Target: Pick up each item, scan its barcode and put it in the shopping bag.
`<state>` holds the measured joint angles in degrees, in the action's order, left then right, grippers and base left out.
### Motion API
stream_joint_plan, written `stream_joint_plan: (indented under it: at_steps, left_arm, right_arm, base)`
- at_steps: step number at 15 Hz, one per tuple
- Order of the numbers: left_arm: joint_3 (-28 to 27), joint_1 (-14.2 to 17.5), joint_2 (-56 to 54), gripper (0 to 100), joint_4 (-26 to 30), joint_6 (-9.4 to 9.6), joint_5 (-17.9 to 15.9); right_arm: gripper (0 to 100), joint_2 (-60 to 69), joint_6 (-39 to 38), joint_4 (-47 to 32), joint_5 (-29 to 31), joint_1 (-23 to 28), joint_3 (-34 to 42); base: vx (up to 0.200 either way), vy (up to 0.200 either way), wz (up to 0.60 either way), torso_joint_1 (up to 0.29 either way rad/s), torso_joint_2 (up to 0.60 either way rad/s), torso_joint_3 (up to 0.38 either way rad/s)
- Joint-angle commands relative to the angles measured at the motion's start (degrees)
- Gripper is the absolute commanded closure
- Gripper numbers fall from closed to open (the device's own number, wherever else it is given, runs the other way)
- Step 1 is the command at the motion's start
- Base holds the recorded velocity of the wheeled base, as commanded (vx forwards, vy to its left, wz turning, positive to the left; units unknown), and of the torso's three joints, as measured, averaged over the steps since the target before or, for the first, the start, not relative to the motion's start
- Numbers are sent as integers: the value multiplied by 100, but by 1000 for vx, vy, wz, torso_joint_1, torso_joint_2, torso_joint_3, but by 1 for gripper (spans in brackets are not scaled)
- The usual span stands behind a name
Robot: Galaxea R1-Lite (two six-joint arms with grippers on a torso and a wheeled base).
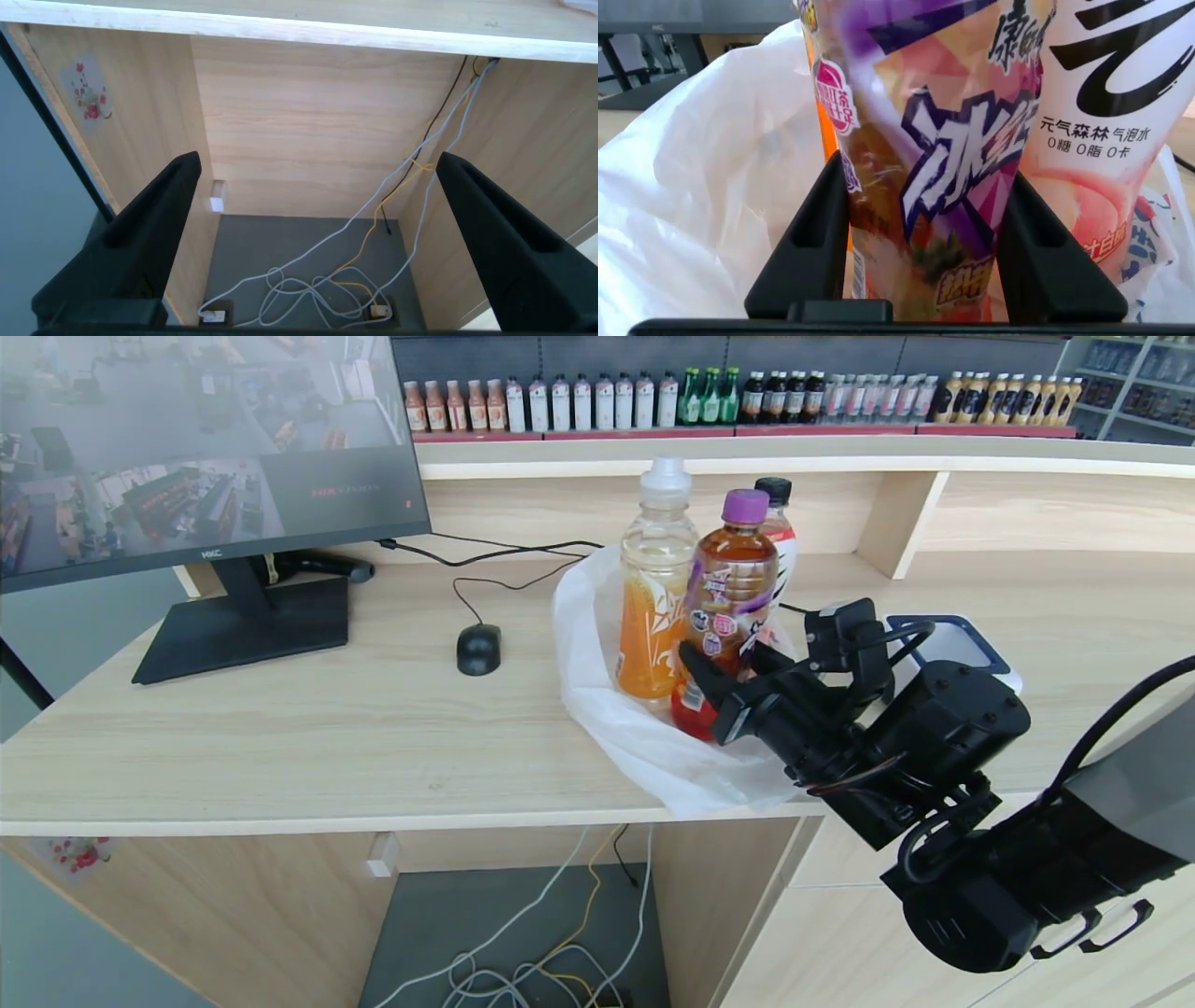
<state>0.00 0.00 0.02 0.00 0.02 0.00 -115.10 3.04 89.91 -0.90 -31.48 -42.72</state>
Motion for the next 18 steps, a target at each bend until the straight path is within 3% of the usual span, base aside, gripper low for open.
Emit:
stream_joint_plan:
  at_steps: [1, 2, 3, 9, 13, 14, 15, 16, 17, 18]
  left_arm:
    - [0, 0, -2, 0, 0, 6, 0]
    - [0, 0, -2, 0, 0, 6, 0]
    - [0, 0, -2, 0, 0, 6, 0]
    - [0, 0, -2, 0, 0, 6, 0]
    - [0, 0, -2, 0, 0, 6, 0]
    - [0, 0, -2, 0, 0, 6, 0]
    - [0, 0, -2, 0, 0, 6, 0]
    - [0, 0, -2, 0, 0, 6, 0]
    - [0, 0, -2, 0, 0, 6, 0]
    - [0, 0, -2, 0, 0, 6, 0]
  right_arm:
    - [100, 155, 4, 9, 2, 80, 167]
    - [100, 199, 4, 9, -6, 89, 264]
    - [0, 199, 4, 9, -6, 80, 237]
    - [0, 700, -5, 9, 2, -16, 580]
    - [0, 2203, -5, 9, 2, 230, 2048]
    - [0, 3082, -14, 9, 2, 493, 3015]
    - [0, 3477, -66, 9, 2, 634, 3419]
    - [0, 4646, -479, 9, 11, 1038, 4272]
    - [0, 4848, -567, -166, 37, 1135, 4272]
    - [0, 5797, -743, -1098, 2, 1486, 4272]
  base:
    - [0, 0, 0, 0, 0, 0]
    - [0, 0, 0, 0, 0, 0]
    - [0, 0, 0, 0, 0, 0]
    - [0, 0, 0, 0, 0, 0]
    - [0, 0, 0, 0, 0, 0]
    - [0, 0, 0, 0, 0, 0]
    - [0, 0, 0, 0, 0, 0]
    - [0, 0, 0, 0, 0, 0]
    - [0, 0, 0, 0, 0, 0]
    - [0, 0, 0, 0, 0, 0]
